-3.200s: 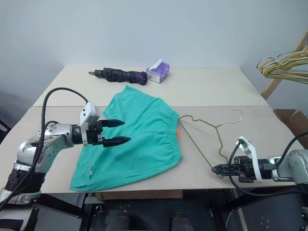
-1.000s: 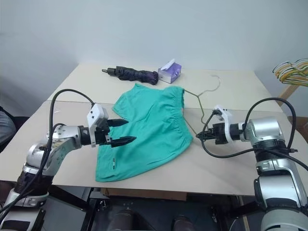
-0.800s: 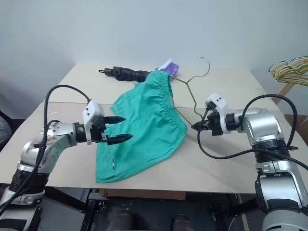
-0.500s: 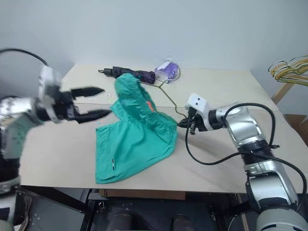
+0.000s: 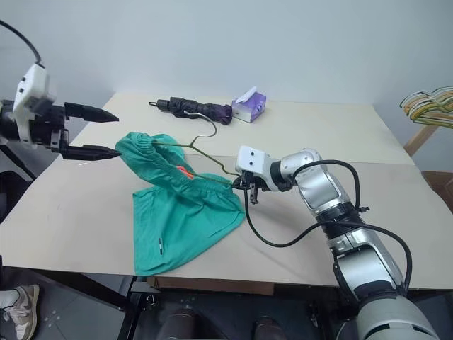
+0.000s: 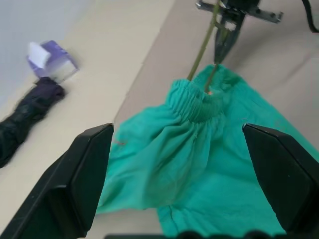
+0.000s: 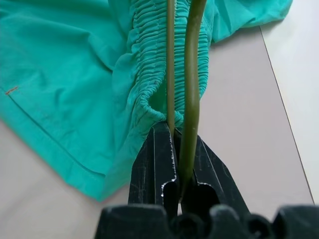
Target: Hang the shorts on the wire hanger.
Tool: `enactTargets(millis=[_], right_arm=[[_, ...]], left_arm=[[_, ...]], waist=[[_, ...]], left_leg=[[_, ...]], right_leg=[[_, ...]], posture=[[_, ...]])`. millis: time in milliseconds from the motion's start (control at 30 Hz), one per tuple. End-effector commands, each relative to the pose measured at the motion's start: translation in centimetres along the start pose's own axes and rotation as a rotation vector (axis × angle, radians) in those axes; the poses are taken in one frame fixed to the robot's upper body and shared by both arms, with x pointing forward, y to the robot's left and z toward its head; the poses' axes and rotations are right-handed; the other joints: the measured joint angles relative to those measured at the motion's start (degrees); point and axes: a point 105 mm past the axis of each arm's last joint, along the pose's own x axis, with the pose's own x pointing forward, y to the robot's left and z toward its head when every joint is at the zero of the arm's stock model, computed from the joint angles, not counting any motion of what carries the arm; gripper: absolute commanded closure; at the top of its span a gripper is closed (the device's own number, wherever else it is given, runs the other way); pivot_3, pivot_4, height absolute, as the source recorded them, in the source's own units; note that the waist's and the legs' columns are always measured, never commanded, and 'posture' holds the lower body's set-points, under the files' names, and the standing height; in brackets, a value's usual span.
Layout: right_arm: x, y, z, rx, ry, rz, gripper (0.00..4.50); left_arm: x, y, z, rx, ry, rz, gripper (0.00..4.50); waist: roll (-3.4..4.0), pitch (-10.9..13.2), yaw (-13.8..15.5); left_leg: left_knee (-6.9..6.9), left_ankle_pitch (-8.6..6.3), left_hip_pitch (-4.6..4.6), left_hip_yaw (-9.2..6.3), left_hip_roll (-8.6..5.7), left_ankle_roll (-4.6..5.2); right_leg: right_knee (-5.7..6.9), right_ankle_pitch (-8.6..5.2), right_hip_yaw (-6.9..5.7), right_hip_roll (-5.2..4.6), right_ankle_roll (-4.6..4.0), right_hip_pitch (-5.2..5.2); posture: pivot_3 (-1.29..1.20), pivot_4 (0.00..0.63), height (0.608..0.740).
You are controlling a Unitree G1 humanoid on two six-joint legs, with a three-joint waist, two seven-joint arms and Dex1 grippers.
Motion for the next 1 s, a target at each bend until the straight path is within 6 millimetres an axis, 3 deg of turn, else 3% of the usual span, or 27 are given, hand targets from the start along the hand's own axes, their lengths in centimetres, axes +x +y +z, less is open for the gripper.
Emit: enactTargets(millis=[33, 300, 400, 800, 1000], right_arm=[[-0.3, -0.2, 2.0, -0.062, -0.022, -0.008, 4.50], [-0.2, 0.5, 2.3, -0.047, -0.006, 0.009, 4.50], [-0.2, 0.7, 2.3, -0.043, -0.001, 0.014, 4.50], [-0.2, 1.3, 2.1, -0.032, 0.016, 0.024, 4.50], [0.2, 0.9, 2.3, -0.080, -0.011, -0.028, 4.50]], left_arm=[[0.6, 0.6, 0.5, 0.029, 0.028, -0.035, 0.03], [3.0, 1.2, -0.5, 0.016, 0.116, -0.114, 0.03], [3.7, 1.3, -0.9, 0.003, 0.126, -0.133, 0.57], [4.6, 0.8, -1.6, -0.012, 0.127, -0.177, 4.31], [4.5, 1.1, -1.9, 0.023, 0.133, -0.155, 4.46]], waist=[[0.00, 0.00, -0.14], [0.00, 0.00, -0.54], [0.00, 0.00, -1.00], [0.00, 0.00, -2.24], [-0.01, 0.00, -2.19]], left_leg=[[0.00, 0.00, -0.01, 0.00, 0.00, 0.00], [0.01, 0.00, -0.02, 0.00, 0.01, 0.01], [0.02, 0.00, -0.04, 0.00, 0.02, 0.01], [0.06, 0.00, -0.08, -0.02, 0.02, 0.01], [0.06, 0.00, -0.07, -0.02, 0.02, 0.01]], right_leg=[[0.02, 0.00, 0.00, 0.00, 0.00, -0.01], [0.04, 0.00, 0.01, 0.01, 0.00, -0.05], [0.04, 0.00, 0.02, 0.01, 0.00, -0.05], [0.05, 0.00, 0.02, 0.01, 0.00, -0.08], [0.05, 0.00, 0.02, 0.00, 0.00, -0.07]], posture=[[0.17, 0.000, 0.740], [0.14, 0.000, 0.740], [0.13, 0.000, 0.740], [0.12, 0.000, 0.740], [0.13, 0.000, 0.740]])
